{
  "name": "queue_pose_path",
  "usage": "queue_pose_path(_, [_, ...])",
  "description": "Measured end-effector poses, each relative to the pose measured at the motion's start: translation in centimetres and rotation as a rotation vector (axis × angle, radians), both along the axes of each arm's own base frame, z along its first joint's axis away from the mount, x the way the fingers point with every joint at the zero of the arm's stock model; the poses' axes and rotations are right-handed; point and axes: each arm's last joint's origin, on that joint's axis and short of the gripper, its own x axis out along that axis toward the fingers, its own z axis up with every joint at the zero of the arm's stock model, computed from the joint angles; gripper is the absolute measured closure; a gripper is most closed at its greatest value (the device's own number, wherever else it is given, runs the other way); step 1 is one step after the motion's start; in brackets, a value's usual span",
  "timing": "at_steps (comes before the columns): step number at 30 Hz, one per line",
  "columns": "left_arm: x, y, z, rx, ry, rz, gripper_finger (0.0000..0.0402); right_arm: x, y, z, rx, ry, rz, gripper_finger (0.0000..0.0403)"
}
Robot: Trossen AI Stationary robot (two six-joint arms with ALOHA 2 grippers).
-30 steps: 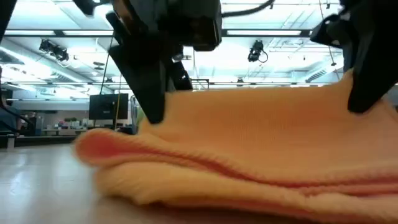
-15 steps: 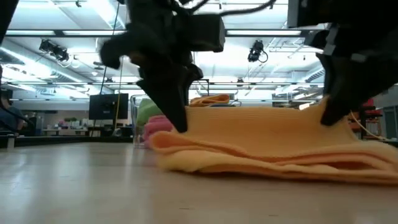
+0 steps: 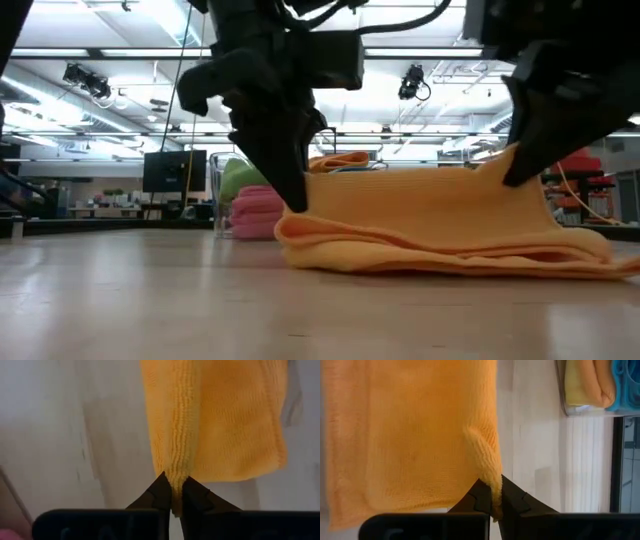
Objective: Fold microfiber towels
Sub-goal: Fold the orange microfiber cloth
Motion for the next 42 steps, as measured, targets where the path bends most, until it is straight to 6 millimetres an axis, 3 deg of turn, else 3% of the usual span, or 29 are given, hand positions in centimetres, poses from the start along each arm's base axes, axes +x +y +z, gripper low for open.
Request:
queue_pose_path(8, [-0.6, -2.7, 0.1, -0.005, -0.024, -0.070, 0.0385, -1.5, 2.0, 0.0, -0.021, -0.012, 0.095, 0.0384])
queue_pose_path(15, [-0.3, -2.9, 0.2, -0.016, -0.057, -0.075, 0.0364, -2.0, 2.6, 0.0, -0.020, -0.007, 0.109, 0.0384])
queue_pose_path(27, [0.9, 0.8, -0.2, 0.035, -0.053, -0.098, 0.0383, -2.0, -1.6, -2.7, -0.138, 0.124, 0.086, 0.0383])
queue_pose_path(33, [1.3, 2.7, -0.6, -0.048, -0.021, -0.057, 0.0376, -1.3, -3.1, -2.9, -0.224, 0.176, 0.134, 0.0383])
queue_pose_path(42, [1.5, 2.5, -0.1, -0.061, -0.058, -0.063, 0.0379, -1.8, -3.5, -2.3, -0.259, 0.220, 0.129, 0.0383])
